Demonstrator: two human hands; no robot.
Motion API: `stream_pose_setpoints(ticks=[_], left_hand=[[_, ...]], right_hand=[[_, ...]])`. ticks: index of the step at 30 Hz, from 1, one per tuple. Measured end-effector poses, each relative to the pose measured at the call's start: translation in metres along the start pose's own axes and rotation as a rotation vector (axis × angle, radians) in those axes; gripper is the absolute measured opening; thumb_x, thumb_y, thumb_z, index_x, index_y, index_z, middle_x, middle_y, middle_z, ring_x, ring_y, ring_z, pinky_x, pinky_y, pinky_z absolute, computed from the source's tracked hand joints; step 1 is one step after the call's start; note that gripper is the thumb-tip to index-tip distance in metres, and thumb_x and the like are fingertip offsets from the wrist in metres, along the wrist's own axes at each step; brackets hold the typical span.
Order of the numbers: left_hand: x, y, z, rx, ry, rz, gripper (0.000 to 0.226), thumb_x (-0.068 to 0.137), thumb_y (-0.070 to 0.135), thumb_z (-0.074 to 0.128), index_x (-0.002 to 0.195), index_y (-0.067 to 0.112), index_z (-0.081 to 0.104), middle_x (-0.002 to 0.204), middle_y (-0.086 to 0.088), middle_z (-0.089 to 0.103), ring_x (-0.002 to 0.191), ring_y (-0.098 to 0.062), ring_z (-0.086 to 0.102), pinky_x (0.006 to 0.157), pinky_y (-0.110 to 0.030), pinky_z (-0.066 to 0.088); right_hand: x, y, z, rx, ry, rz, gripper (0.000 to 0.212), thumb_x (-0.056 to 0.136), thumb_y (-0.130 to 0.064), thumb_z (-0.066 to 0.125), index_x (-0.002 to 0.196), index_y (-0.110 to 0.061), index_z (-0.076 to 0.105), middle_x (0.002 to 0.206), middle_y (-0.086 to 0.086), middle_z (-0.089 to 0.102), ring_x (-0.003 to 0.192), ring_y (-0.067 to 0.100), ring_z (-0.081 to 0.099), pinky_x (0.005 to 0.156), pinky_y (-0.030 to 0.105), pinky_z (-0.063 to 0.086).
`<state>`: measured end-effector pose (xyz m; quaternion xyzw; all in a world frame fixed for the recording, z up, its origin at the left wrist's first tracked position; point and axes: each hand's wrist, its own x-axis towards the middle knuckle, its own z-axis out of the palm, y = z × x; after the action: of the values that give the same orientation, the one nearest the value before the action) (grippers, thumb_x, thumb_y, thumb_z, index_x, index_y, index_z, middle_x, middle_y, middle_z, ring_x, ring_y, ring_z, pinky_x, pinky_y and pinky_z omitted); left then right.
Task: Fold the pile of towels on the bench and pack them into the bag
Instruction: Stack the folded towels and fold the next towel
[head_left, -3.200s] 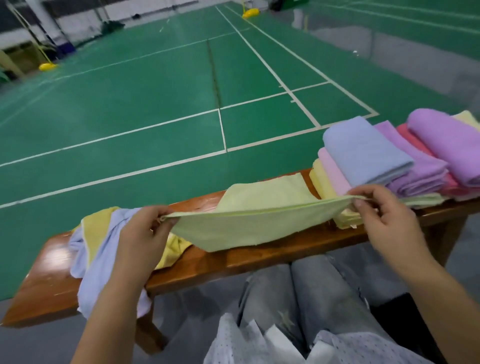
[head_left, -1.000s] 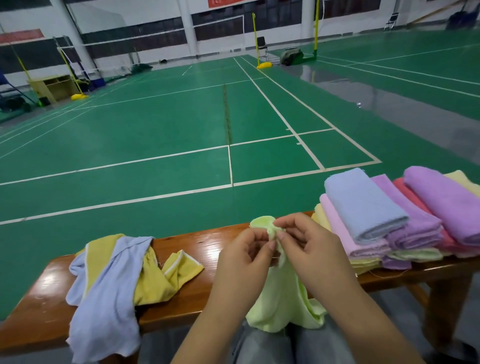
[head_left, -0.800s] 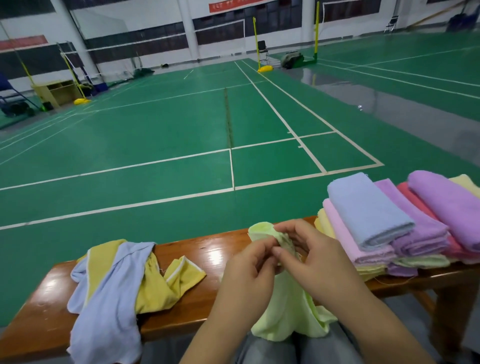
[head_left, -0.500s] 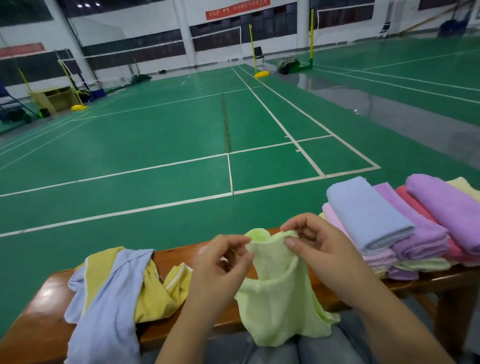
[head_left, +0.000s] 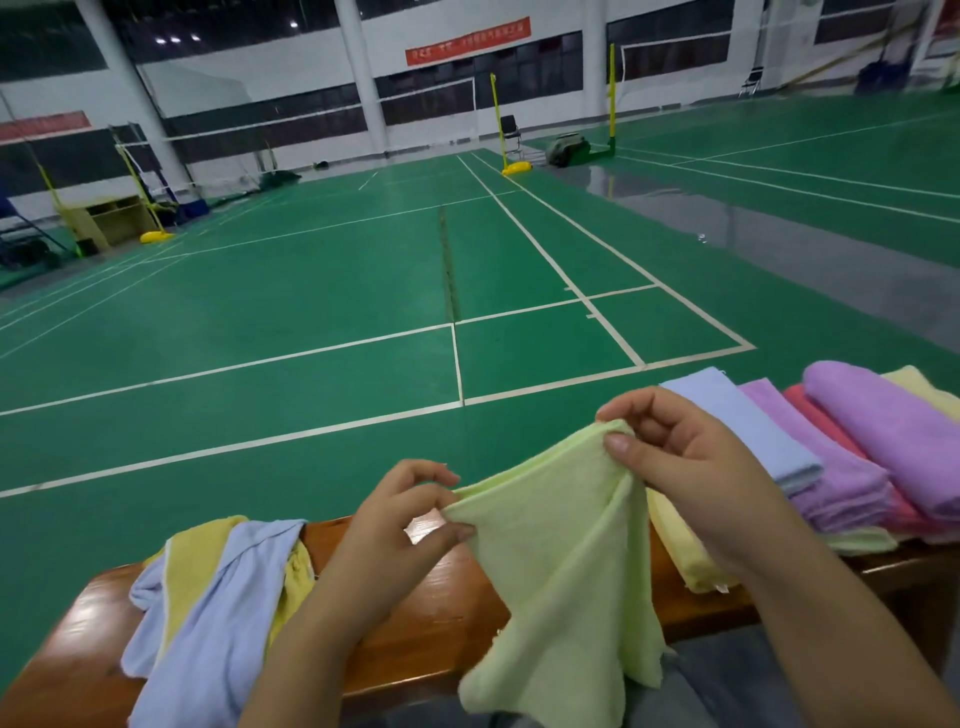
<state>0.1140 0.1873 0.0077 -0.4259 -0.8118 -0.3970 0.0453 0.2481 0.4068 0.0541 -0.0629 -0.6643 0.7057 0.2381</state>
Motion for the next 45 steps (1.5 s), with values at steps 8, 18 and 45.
stream_pose_setpoints(ticks=[8,18,45], left_hand=[[0.025,0.039,-0.05,0.059,0.112,0.246,0.014,0.086,0.026,0.058,0.083,0.014,0.066,0.104,0.017,0.056,0.099,-0.001,0.058,0.082,-0.008,0.041],[0.028,0.044,-0.059,0.154,0.005,0.285,0.038,0.09,0.038,0.048,0.091,0.007,0.07,0.114,0.011,0.053,0.106,0.001,0.053,0.087,-0.011,0.042],[0.009,0.052,-0.033,-0.585,0.161,-0.304,0.035,0.08,-0.01,0.065,0.07,0.022,0.075,0.073,0.003,0.07,0.074,-0.009,0.063,0.071,-0.02,0.052]], right_hand=[[0.009,-0.035,-0.003,-0.117,0.049,-0.212,0.025,0.085,0.005,0.06,0.087,-0.02,0.065,0.077,-0.014,0.069,0.071,-0.002,0.062,0.074,0.016,0.052],[0.013,-0.036,-0.006,-0.105,0.042,-0.155,0.023,0.087,0.003,0.059,0.089,-0.02,0.065,0.075,-0.011,0.069,0.075,0.004,0.063,0.076,0.022,0.054],[0.009,-0.028,-0.026,-0.178,-0.171,0.056,0.029,0.083,0.007,0.061,0.105,-0.01,0.068,0.087,0.002,0.074,0.079,0.009,0.069,0.068,0.016,0.054]])
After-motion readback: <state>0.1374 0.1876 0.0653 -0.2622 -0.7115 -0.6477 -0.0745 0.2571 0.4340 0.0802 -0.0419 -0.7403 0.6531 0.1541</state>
